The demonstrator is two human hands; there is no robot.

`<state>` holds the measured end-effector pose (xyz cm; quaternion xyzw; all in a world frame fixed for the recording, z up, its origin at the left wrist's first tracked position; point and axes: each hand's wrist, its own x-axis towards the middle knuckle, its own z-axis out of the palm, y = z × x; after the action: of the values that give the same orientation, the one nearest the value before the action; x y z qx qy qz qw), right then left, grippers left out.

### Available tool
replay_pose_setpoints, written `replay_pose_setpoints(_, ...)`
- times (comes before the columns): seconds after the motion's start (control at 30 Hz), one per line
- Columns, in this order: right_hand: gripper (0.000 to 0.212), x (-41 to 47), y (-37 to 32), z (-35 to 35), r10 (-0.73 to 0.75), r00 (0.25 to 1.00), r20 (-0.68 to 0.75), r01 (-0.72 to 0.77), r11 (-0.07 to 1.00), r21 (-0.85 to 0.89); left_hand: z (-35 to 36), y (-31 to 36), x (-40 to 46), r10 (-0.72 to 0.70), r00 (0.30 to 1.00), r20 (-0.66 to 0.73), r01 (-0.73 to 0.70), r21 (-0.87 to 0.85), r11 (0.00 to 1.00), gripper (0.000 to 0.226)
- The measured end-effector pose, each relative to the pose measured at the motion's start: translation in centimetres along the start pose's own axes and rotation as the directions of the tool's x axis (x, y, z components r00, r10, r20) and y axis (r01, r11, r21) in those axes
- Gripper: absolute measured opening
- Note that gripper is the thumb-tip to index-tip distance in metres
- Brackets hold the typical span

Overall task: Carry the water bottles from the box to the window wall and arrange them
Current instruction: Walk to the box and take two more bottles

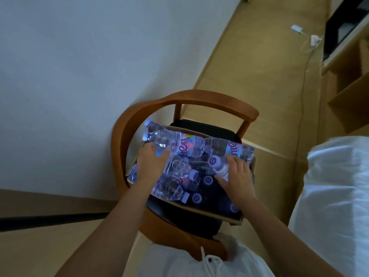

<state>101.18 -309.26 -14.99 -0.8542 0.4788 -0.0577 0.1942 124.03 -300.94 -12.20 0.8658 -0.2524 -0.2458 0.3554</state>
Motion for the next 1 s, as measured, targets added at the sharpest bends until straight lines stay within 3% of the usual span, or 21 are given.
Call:
replay_pose_setpoints(0.07, 0.068, -0.9, 0.2, -0.9, 0.057, 0.995, -0.077, -0.048, 0.992, 0.115, 0.1, 0.1, 2.0, -0.217, 0.976, 0.008, 0.217, -0.125, 0.968, 0.047)
replay_pose_setpoints(0.2, 0.072, -2.7, 0.1, -2.0, 0.164, 0.982, -0.096, -0.13, 0.949, 0.288, 0.8, 0.4, 5.1, -0.488, 0.869, 0.082, 0.487, 0.033, 0.873, 0.089)
replay_pose_setpoints(0.33, 0.074, -3.9, -0.8, -2.4, 0.217, 0.969, -0.117, -0.158, 0.912, 0.38, 2.5, 1.7, 6.3, -0.594, 0.802, 0.067, 0.592, 0.047, 0.805, 0.119)
replay_pose_setpoints(0.47, 0.073, -4.1, -1.7, -2.5, 0.247, 0.957, -0.152, -0.163, 0.892, 0.422, 4.1, 1.6, 7.0, -0.625, 0.781, 0.014, 0.624, -0.084, 0.777, 0.125)
replay_pose_setpoints(0.53, 0.074, -4.1, -2.0, -2.5, 0.271, 0.95, -0.155, -0.179, 0.879, 0.442, 4.7, 1.4, 7.1, -0.571, 0.821, -0.008, 0.56, -0.187, 0.807, 0.115)
replay_pose_setpoints(0.63, 0.072, -4.1, -2.5, -2.6, 0.295, 0.94, -0.169, -0.184, 0.86, 0.476, 5.2, 1.7, 6.8, -0.395, 0.917, -0.063, 0.349, -0.357, 0.866, 0.1)
replay_pose_setpoints(0.73, 0.069, -4.1, -2.9, -2.8, 0.303, 0.924, -0.233, -0.17, 0.872, 0.459, 4.8, 2.5, 5.7, -0.173, 0.982, -0.076, 0.13, -0.392, 0.911, 0.093)
replay_pose_setpoints(0.87, 0.07, -4.6, -3.6, -3.2, 0.358, 0.897, -0.258, -0.209, 0.859, 0.467, 3.4, 3.4, 4.1, -0.014, 0.998, -0.061, -0.01, -0.375, 0.927, 0.087)
replay_pose_setpoints(1.0, 0.059, -6.2, -4.1, -3.8, 0.405, 0.858, -0.317, -0.197, 0.829, 0.524, 2.0, 4.9, 1.6, 0.181, 0.983, -0.039, -0.181, -0.409, 0.895, 0.062)
